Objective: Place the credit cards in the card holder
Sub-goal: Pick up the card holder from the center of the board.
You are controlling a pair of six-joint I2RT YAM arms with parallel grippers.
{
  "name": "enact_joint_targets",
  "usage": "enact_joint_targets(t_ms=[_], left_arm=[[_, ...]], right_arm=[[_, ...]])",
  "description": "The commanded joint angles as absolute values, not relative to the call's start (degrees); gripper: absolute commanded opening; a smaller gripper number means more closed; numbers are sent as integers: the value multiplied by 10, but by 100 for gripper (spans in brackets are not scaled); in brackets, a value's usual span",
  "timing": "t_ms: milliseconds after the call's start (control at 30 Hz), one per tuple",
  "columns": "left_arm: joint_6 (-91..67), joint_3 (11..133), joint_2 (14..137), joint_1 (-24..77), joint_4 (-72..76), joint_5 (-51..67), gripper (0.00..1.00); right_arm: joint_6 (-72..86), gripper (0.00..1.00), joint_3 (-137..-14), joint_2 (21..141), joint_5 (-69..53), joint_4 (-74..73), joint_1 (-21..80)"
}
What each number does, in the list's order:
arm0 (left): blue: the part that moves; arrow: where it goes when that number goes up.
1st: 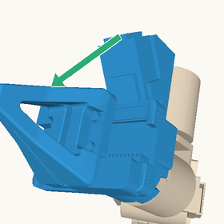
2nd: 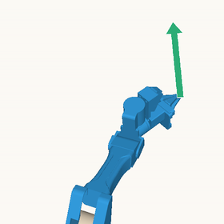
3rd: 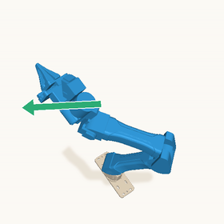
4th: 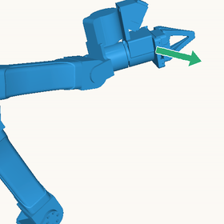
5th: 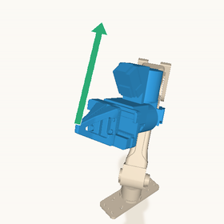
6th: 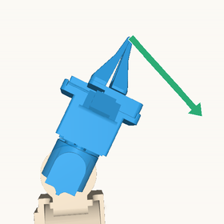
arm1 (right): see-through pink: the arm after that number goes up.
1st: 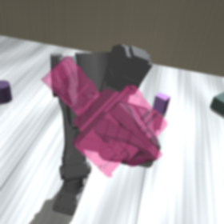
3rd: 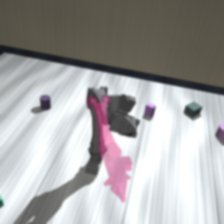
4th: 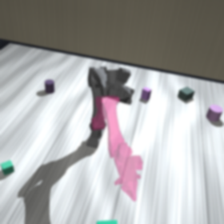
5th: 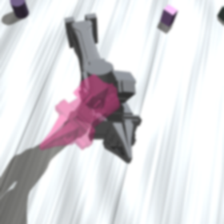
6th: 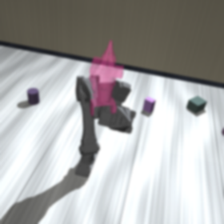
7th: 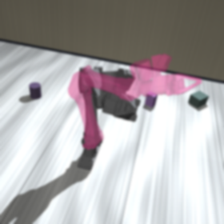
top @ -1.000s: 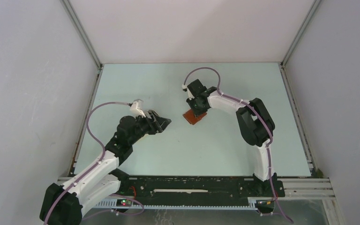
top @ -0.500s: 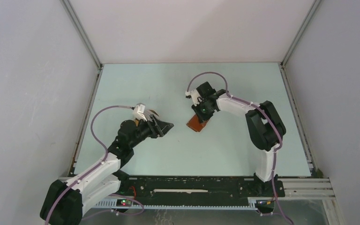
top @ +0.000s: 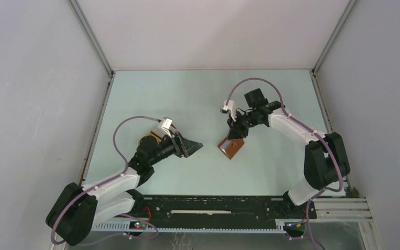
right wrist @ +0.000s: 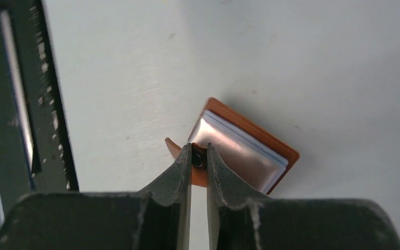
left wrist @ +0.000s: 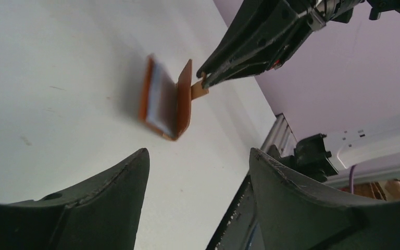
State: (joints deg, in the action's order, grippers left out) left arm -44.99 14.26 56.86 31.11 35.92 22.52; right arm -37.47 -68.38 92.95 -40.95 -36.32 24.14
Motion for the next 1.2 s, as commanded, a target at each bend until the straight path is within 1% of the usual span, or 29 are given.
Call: enact_joint_targets(t_ms=[0, 167, 367, 533, 667, 767, 900, 967, 1067, 1167], left_arm=[[-430, 143, 589, 348, 442, 248, 76], [-426, 150, 632, 367, 449, 232, 77], [-422, 157, 702, 380, 460, 219, 77], [-451, 167, 771, 391, 502, 214, 77], [-409, 183, 807, 393, 518, 211, 77], [-382, 202, 841, 392, 532, 236, 77], [-397, 211, 882, 393, 576, 265, 77], [-388, 201, 886, 393, 610, 266, 77], [-366, 200, 884, 393, 620, 281, 79], [-387, 202, 898, 393, 656, 301, 80]], right_arm=[[-515, 0, -650, 876, -533, -383, 242], [-582, 0, -643, 871, -579, -424, 239], [-756, 0, -639, 865, -639, -526, 230], [-811, 0, -630, 861, -641, -544, 220], [-870, 0, -622, 849, -632, -566, 218], [-879, 0, -613, 825, -616, -556, 224], [-879, 0, -613, 791, -603, -550, 233], [-880, 0, -613, 772, -598, -547, 241], [-871, 0, -614, 741, -589, -531, 254], [-866, 0, -634, 727, -588, -539, 262]])
